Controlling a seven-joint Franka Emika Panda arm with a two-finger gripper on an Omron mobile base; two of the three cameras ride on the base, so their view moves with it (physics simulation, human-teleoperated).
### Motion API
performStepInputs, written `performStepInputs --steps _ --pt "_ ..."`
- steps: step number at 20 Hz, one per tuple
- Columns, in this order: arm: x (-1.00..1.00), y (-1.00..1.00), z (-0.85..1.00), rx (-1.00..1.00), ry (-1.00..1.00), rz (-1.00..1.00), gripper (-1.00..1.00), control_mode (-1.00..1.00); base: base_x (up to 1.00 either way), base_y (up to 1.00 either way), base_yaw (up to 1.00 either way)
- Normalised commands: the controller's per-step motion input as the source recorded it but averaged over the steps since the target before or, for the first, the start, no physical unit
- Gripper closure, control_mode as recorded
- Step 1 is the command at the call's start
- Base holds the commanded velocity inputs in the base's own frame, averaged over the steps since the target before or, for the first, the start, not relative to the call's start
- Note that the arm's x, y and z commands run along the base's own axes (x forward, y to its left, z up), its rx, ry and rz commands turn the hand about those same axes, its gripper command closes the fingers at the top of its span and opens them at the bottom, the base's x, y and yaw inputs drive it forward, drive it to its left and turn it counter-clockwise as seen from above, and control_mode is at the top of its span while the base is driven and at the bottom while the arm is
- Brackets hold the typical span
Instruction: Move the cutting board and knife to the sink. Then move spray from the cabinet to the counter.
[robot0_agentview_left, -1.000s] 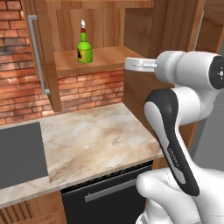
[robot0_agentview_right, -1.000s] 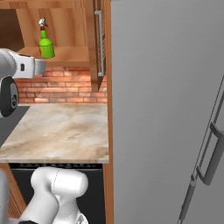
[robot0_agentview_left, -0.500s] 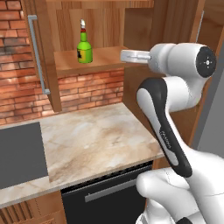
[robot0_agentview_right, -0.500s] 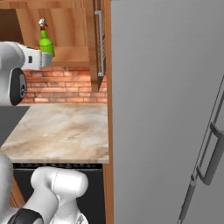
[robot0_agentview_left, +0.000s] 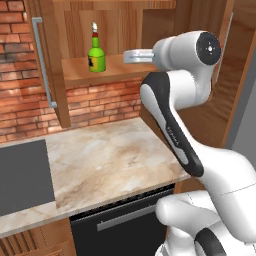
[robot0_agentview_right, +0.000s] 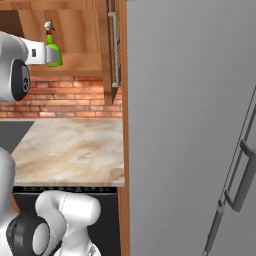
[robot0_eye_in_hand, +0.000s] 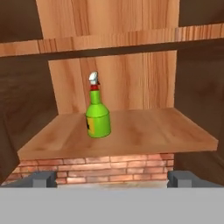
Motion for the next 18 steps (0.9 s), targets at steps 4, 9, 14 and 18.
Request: performStepInputs --steps 4,9,14,18 --pt "0.33 0.32 0.07 -0.14 0.12 0.00 -1.00 -1.00 0.00 0.00 0.00" --pt "0.37 0.28 0.13 -0.03 0.01 0.00 -1.00 -1.00 0.00 0.00 0.00" --pt "0.46 0.09 0.00 0.00 0.00 0.01 -1.00 -1.00 0.00 0.00 0.00" --pt "0.55 0.05 0.00 0.00 0.00 0.04 -1.00 -1.00 0.00 0.00 0.00"
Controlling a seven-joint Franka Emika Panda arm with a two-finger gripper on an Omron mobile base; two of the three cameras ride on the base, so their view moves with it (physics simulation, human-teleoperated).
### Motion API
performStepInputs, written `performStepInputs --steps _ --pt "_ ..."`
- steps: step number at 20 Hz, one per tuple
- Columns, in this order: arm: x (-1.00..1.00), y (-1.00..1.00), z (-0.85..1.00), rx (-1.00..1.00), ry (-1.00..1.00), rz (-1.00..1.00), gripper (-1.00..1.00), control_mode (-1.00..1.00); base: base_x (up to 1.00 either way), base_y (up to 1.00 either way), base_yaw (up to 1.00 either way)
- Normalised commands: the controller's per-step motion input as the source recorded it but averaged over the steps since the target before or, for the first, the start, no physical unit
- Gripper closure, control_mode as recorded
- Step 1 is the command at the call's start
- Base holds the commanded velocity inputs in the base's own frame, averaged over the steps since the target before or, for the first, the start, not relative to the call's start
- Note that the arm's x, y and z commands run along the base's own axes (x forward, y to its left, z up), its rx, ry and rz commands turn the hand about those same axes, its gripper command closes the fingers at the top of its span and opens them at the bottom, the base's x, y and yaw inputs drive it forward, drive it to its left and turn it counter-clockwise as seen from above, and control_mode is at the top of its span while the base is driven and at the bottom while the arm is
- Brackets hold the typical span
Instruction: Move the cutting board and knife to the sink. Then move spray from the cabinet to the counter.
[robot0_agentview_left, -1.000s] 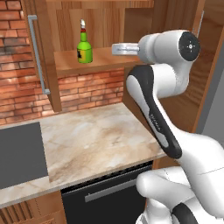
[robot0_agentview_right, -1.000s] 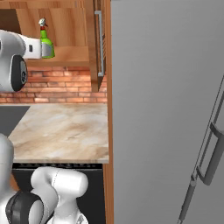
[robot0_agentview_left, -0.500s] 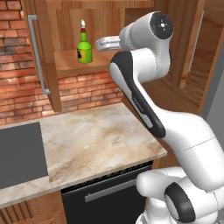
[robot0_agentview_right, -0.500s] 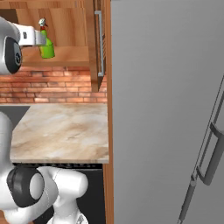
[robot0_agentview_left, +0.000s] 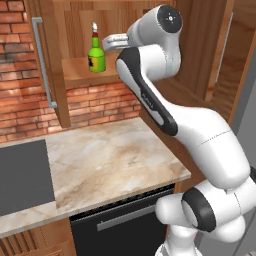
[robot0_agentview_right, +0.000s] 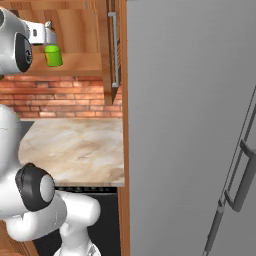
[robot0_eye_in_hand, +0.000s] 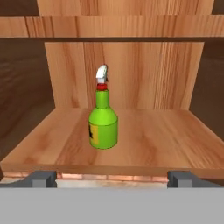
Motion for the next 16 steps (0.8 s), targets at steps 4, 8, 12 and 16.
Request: performStepInputs --steps 4,8,12,16 --pt "0.53 0.01 0.00 0.00 0.00 0.04 -1.00 -1.00 0.00 0.00 0.00" --pt "0.44 0.15 0.00 0.00 0.00 0.00 -1.00 -1.00 0.00 0.00 0.00" --pt "0.39 0.19 0.00 0.00 0.00 0.00 -1.00 -1.00 0.00 0.00 0.00" --pt "0.33 0.23 0.00 0.00 0.00 0.00 -1.00 -1.00 0.00 0.00 0.00"
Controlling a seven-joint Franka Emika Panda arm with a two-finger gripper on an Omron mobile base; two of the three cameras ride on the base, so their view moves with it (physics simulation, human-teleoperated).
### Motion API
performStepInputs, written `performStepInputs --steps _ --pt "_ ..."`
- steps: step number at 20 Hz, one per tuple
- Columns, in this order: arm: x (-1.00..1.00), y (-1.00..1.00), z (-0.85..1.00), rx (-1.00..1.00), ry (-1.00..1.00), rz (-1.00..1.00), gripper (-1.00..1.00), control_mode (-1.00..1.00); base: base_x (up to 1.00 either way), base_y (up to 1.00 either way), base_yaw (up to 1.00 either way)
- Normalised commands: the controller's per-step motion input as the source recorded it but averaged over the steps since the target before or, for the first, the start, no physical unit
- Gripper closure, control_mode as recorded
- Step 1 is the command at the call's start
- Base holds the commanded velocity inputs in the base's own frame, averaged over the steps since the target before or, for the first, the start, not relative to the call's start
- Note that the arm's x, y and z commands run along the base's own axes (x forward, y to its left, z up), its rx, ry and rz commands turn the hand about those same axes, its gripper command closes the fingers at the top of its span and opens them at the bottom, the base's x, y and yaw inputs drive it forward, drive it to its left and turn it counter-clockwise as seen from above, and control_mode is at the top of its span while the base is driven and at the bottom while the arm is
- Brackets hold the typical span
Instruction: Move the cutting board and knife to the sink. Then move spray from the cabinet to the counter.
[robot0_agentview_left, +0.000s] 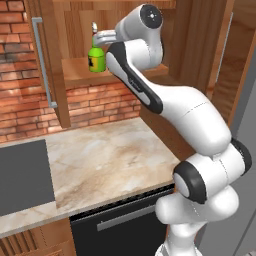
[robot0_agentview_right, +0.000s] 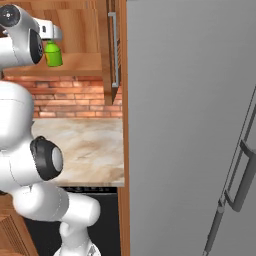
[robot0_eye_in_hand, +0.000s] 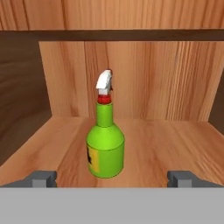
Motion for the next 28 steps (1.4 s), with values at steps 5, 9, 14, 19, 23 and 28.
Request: performStepInputs --steps 5,9,14,19,23,28 --pt "0.28 0.13 0.00 0.00 0.00 0.00 -1.00 -1.00 0.00 0.00 0.00" --pt "0.24 0.17 0.00 0.00 0.00 0.00 -1.00 -1.00 0.00 0.00 0.00" --pt "0.25 0.13 0.00 0.00 0.01 0.00 -1.00 -1.00 0.00 0.00 0.00" --pt "0.29 0.04 -0.04 0.00 0.05 0.00 -1.00 -1.00 0.00 0.00 0.00" --pt "0.33 0.01 -0.07 0.00 0.08 0.00 -1.00 -1.00 0.00 0.00 0.00" --pt "0.28 0.05 -0.07 0.00 0.05 0.00 -1.00 -1.00 0.00 0.00 0.00"
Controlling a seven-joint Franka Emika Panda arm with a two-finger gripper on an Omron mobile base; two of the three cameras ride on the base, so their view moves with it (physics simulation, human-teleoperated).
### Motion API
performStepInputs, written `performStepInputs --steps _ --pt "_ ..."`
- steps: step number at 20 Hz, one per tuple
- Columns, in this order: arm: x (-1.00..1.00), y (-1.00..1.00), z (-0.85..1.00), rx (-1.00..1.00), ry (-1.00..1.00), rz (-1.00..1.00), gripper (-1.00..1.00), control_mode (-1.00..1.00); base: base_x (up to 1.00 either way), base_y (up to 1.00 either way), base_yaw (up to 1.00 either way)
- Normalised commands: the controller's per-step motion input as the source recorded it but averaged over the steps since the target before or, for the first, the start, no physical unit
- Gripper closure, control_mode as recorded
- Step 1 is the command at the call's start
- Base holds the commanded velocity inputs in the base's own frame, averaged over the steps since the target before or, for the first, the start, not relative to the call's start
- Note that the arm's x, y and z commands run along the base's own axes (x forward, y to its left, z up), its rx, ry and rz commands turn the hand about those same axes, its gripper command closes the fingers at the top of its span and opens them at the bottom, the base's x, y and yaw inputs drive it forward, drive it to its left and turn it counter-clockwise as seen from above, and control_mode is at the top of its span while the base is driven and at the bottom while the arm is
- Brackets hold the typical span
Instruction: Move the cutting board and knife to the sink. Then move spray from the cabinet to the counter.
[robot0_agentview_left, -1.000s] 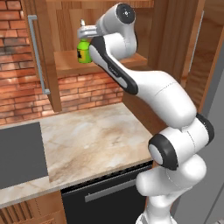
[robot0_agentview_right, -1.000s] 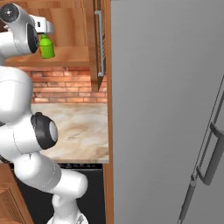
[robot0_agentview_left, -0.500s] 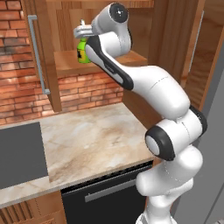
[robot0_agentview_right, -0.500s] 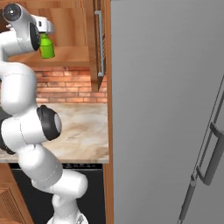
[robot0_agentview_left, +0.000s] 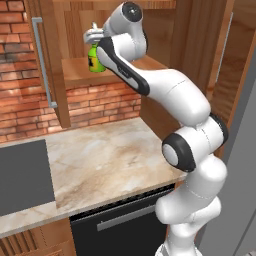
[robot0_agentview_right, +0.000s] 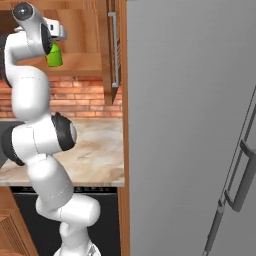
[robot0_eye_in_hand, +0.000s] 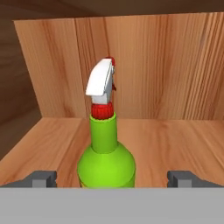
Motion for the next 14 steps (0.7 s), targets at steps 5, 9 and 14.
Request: performStepInputs --steps 5,9,14 --pt "0.29 0.16 -0.08 0.00 0.04 0.00 -1.00 -1.00 0.00 0.00 0.00" --pt "0.24 0.19 -0.07 0.00 0.03 0.00 -1.00 -1.00 0.00 0.00 0.00" --pt "0.16 0.01 -0.09 0.00 0.00 0.00 -1.00 -1.00 0.00 0.00 0.00"
